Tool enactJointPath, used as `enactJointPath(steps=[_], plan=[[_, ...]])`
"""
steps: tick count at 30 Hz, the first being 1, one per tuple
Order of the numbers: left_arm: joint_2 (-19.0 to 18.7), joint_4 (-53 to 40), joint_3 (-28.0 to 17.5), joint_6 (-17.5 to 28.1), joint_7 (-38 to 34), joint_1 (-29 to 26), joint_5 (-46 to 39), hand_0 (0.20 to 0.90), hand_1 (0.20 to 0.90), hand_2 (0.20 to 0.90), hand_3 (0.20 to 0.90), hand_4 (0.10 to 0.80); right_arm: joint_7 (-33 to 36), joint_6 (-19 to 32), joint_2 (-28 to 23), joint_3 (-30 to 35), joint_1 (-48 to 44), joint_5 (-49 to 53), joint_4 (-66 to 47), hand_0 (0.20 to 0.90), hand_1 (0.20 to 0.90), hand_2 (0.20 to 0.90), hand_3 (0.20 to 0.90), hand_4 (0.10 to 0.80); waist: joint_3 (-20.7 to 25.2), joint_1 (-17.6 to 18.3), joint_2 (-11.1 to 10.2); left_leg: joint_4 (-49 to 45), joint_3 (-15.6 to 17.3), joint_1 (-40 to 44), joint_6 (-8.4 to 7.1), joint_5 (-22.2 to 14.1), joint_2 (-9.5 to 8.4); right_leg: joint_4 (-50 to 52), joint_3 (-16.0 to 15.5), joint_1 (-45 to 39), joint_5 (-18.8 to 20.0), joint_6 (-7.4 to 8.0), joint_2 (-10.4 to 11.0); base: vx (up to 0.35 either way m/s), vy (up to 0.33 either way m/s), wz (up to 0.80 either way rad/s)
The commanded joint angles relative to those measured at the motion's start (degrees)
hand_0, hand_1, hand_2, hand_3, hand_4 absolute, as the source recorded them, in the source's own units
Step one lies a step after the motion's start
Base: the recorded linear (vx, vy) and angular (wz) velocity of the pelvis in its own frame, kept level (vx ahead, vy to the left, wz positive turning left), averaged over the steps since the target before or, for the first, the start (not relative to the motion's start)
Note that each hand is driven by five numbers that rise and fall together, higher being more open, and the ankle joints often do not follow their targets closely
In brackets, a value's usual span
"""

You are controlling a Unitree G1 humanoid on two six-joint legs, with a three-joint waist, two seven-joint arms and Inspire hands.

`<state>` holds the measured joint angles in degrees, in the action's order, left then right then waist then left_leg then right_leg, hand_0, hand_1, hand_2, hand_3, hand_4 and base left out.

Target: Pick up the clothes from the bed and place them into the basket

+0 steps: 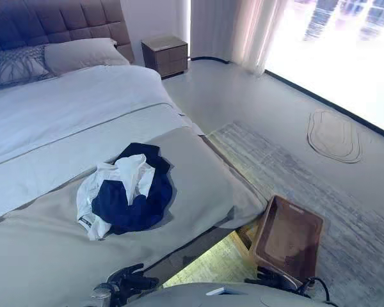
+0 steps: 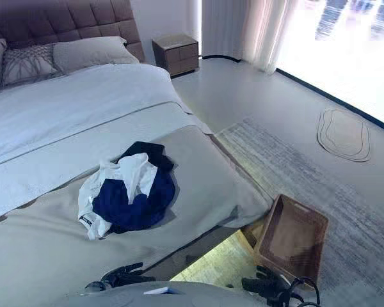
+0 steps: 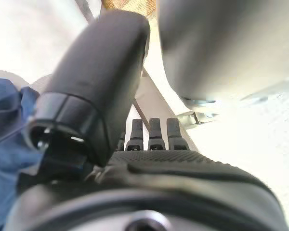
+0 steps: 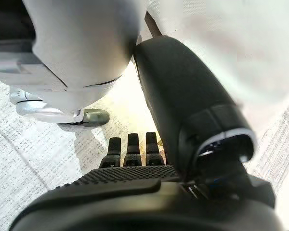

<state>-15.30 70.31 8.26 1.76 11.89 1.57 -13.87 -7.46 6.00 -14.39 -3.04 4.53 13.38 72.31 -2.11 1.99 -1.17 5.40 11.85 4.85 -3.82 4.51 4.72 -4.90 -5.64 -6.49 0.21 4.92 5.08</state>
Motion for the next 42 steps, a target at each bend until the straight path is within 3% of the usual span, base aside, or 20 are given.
enactJointPath(steps=[1, 10, 13, 14, 18, 21, 25, 30, 32, 34, 38, 42], plan=[[0.32, -0.28, 0.7, 4.38, 0.6, -3.49, 0.11, 0.9, 0.9, 0.9, 0.9, 0.8, 0.58, 0.78, -0.96, 0.15, -3.25, -0.52, 1.49, 0.9, 0.9, 0.9, 0.9, 0.8, -3.15, 0.21, 0.93, -0.4, -1.39, 3.65, 5.55, -8.78, -5.75, 3.63, -4.23, 0.72, -2.2, -1.02, -2.53, 0.015, -0.011, -0.04], [0.54, 1.98, -0.65, 1.64, 1.3, -2.99, -1.11, 0.9, 0.9, 0.9, 0.9, 0.8, -2.8, -1.47, -0.43, 1.13, -3.2, 4.77, 1.86, 0.9, 0.9, 0.9, 0.9, 0.8, -3.16, -0.2, 1.2, -0.4, -1.97, 3.94, 5.53, -9.04, -5.89, 3.32, -4.95, 0.3, -2.43, -1.08, -2.4, 0.004, -0.003, -0.01], [0.39, 2.58, -1.45, 0.84, 1.39, -2.7, -1.66, 0.9, 0.9, 0.9, 0.9, 0.8, -6.77, -5.01, -0.05, 3.9, -2.96, 17.24, 2.39, 0.9, 0.9, 0.9, 0.9, 0.8, -2.81, -0.37, 1.38, -0.4, -2.18, 4.16, 5.44, -9.01, -5.93, 3.69, -5.41, -0.06, -2.85, -1.17, -2.37, 0.054, 0.001, 0.02], [0.67, 2.93, -2.26, 0.84, 1.31, -2.39, -2.31, 0.9, 0.9, 0.9, 0.9, 0.8, -9.9, -7.29, 0.51, 6.99, -2.68, 25.57, 2.6, 0.9, 0.9, 0.9, 0.9, 0.8, -2.58, -0.62, 1.55, -0.4, -2.44, 4.43, 5.41, -9.05, -6.01, 4.01, -5.81, -0.38, -3.19, -1.18, -2.29, 0.075, 0.007, 0.03], [0.72, 2.07, -2.89, 0.49, 1.43, -2.25, -1.75, 0.9, 0.9, 0.9, 0.9, 0.8, -12.77, -9.86, 1.42, 10.34, -2.46, 42.81, 0.68, 0.9, 0.9, 0.9, 0.9, 0.8, -2.46, -1.19, 1.54, -0.4, -2.95, 4.64, 5.55, -9.13, -6.17, 4.26, -6.49, -0.8, -3.49, -1.11, -2.02, 0.031, -0.001, 0.05], [0.72, 1.82, -3.22, 0.87, 1.43, -1.45, -2.3, 0.9, 0.9, 0.9, 0.9, 0.8, -14.14, -14.27, 2.54, 13.95, -2.6, 60.23, -3.8, 0.9, 0.9, 0.9, 0.9, 0.8, -2.6, -1.33, 1.59, -0.4, -3.37, 5.02, 5.69, -9.45, -6.31, 4.37, -6.9, -1.31, -3.81, -1.08, -2.0, 0.016, 0.011, 0.07], [0.86, 1.18, -2.79, 1.15, 0.98, 0.2, -2.48, 0.9, 0.9, 0.9, 0.9, 0.8, -16.12, -15.33, 4.42, 14.15, -2.68, 75.06, -12.68, 0.9, 0.9, 0.9, 0.9, 0.8, -2.29, -1.71, 1.52, -0.4, -4.01, 4.64, 5.76, -9.4, -6.48, 4.1, -7.57, -1.38, -3.55, -1.08, -1.87, 0.017, 0.026, 0.07], [1.43, -0.31, -1.32, 0.67, -0.42, 2.55, -2.25, 0.9, 0.9, 0.9, 0.9, 0.8, -8.21, -4.3, 4.07, 8.68, -4.91, 55.43, -28.16, 0.9, 0.9, 0.9, 0.9, 0.8, -2.5, -3.48, 1.11, -0.4, -5.28, 4.68, 5.81, -9.55, -6.81, 3.86, -9.22, -2.12, -3.65, -1.19, -1.33, 0.04, 0.043, 0.15], [1.25, -1.12, -0.76, 0.24, -0.83, 3.04, -1.89, 0.9, 0.9, 0.9, 0.9, 0.8, -0.02, 3.96, 1.16, 5.18, -6.93, 36.83, -32.73, 0.9, 0.9, 0.9, 0.9, 0.8, -2.65, -4.59, 0.75, -0.4, -5.82, 4.32, 5.82, -9.43, -6.96, 3.88, -9.91, -1.98, -3.6, -1.2, -1.06, 0.037, 0.047, 0.09], [1.01, -2.09, 0.12, -0.04, -1.2, 3.23, -1.76, 0.9, 0.9, 0.9, 0.9, 0.8, 7.92, 7.32, -4.63, 1.54, -10.55, 15.52, -37.9, 0.9, 0.9, 0.9, 0.9, 0.8, -2.9, -5.82, 0.33, -0.4, -6.45, 3.48, 5.91, -9.09, -7.17, 4.12, -10.52, -1.36, -3.48, -1.16, -0.69, 0.039, 0.082, 0.16], [0.89, -3.9, 2.96, 1.53, -2.12, 3.29, -1.28, 0.9, 0.9, 0.9, 0.9, 0.8, 15.92, 4.47, -14.37, -3.49, -19.55, -5.6, -46.98, 0.9, 0.9, 0.9, 0.9, 0.8, -4.86, -8.35, -0.06, -0.7, -8.27, 1.57, 6.44, -8.35, -7.44, 6.37, -11.44, 0.76, -3.78, -1.11, 0.29, -0.003, 0.103, 0.32], [0.41, -4.68, 5.55, 2.89, -2.19, 0.03, -2.53, 0.9, 0.9, 0.9, 0.9, 0.8, 21.72, 0.27, -19.28, -10.37, -33.74, -20.66, -49.49, 0.9, 0.9, 0.9, 0.9, 0.8, -8.97, -10.84, -0.1, -2.41, -10.41, -2.7, 7.15, -7.4, -7.71, 11.17, -12.33, 5.57, -4.06, -0.75, 1.79, -0.119, 0.109, 0.24]])
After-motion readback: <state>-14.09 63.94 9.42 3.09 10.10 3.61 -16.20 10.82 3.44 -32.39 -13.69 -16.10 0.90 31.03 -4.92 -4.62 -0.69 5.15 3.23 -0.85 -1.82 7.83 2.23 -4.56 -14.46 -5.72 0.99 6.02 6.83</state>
